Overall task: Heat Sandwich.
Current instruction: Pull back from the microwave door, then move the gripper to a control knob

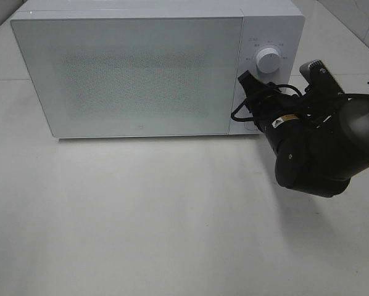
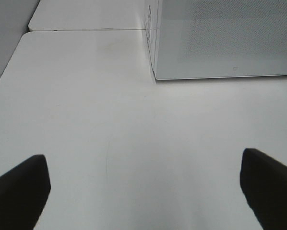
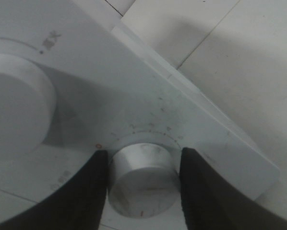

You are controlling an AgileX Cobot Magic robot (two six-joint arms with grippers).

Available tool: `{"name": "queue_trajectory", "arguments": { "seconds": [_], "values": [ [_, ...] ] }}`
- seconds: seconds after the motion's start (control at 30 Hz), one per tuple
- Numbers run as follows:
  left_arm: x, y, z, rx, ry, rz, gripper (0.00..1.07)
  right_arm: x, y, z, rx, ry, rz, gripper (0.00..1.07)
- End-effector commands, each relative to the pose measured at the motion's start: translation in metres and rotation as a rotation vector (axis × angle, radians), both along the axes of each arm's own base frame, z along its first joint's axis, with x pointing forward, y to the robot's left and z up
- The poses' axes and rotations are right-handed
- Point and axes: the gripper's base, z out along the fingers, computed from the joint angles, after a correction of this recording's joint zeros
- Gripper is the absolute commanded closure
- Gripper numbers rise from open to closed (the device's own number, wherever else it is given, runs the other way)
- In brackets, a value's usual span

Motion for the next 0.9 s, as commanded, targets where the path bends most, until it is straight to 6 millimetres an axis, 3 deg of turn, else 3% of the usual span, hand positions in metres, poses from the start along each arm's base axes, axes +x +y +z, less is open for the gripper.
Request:
{"name": "queue_trajectory", "arguments": {
  "seconds": [0.03, 0.53, 0.9],
  "values": [
    [-0.004, 0.0, -0.001, -0.003, -0.026, 0.0, 0.05, 0.001, 0.005, -0.002, 0.149, 0.04, 0.0, 0.96],
    [-0.004, 0.0, -0.001, -0.003, -0.026, 0.0, 0.05, 0.003, 0.002, 0.009, 0.554, -0.096, -0.112, 0.95],
    [-0.004, 0.0, -0.001, -0.003, -0.026, 0.0, 0.05, 0.004, 0.001, 0.015, 0.679, -0.168, -0.133, 0.95]
  ]
}}
